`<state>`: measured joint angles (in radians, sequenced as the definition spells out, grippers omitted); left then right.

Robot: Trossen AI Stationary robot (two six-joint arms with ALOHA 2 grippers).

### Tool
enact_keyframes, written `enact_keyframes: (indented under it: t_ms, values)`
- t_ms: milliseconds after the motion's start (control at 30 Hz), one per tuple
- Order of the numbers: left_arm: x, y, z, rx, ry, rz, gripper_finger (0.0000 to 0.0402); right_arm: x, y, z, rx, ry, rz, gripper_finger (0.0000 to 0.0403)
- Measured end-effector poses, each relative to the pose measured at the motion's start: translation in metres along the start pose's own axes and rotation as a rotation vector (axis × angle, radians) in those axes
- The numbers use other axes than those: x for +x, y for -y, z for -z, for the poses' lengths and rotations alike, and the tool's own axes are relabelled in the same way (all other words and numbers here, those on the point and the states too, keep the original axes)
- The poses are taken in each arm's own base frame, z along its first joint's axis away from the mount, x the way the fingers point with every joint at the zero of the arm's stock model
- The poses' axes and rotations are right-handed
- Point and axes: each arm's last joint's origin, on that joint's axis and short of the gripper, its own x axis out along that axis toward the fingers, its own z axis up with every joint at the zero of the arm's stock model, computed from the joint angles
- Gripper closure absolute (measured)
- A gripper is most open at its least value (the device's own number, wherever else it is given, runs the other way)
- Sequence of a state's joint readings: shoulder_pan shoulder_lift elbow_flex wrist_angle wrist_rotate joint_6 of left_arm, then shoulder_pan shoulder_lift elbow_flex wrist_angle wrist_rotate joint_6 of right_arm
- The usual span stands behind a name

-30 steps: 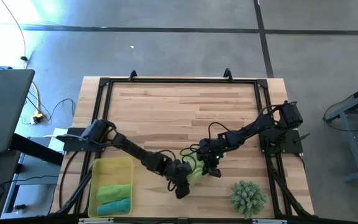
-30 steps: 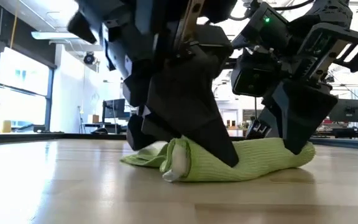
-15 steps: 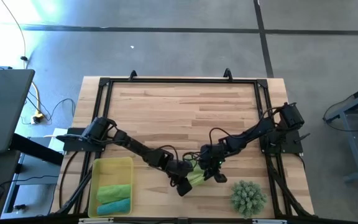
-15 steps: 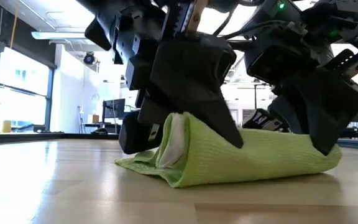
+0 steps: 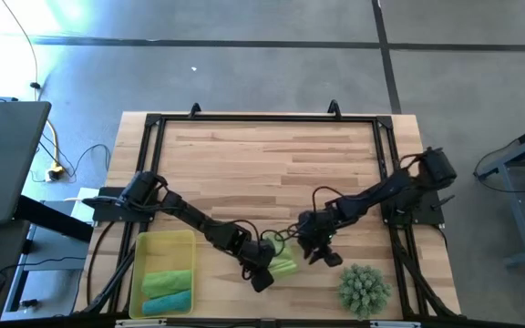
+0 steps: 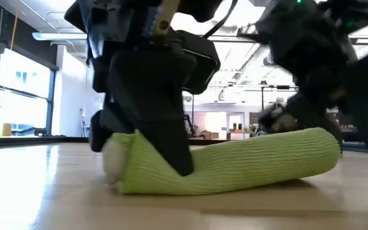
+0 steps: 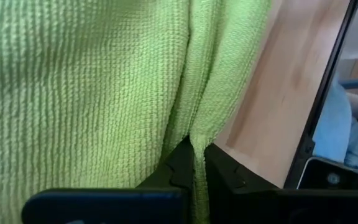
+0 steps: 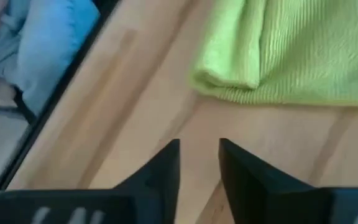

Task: Roll microfiber towels into tight, uniform cylinder then place into a basket
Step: Roll the light green microfiber towel

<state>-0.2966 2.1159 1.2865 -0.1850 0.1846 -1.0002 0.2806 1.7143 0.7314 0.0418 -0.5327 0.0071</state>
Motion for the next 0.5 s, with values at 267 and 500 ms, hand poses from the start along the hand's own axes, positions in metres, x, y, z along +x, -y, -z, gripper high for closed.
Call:
enact_keyframes:
  t_ms: [267,500]
  values:
    - [-0.001,-0.003,0.0,-0.002,-0.005,-0.03,0.0394,-0.013,-0.035,-0.017,-0.254,0.082,-0.004,0.0259]
    - [-0.001,-0.004,-0.003,-0.005,0.009,-0.034,0.0394,0.012,-0.064,-0.014,-0.608,0.07,0.25,0.0269]
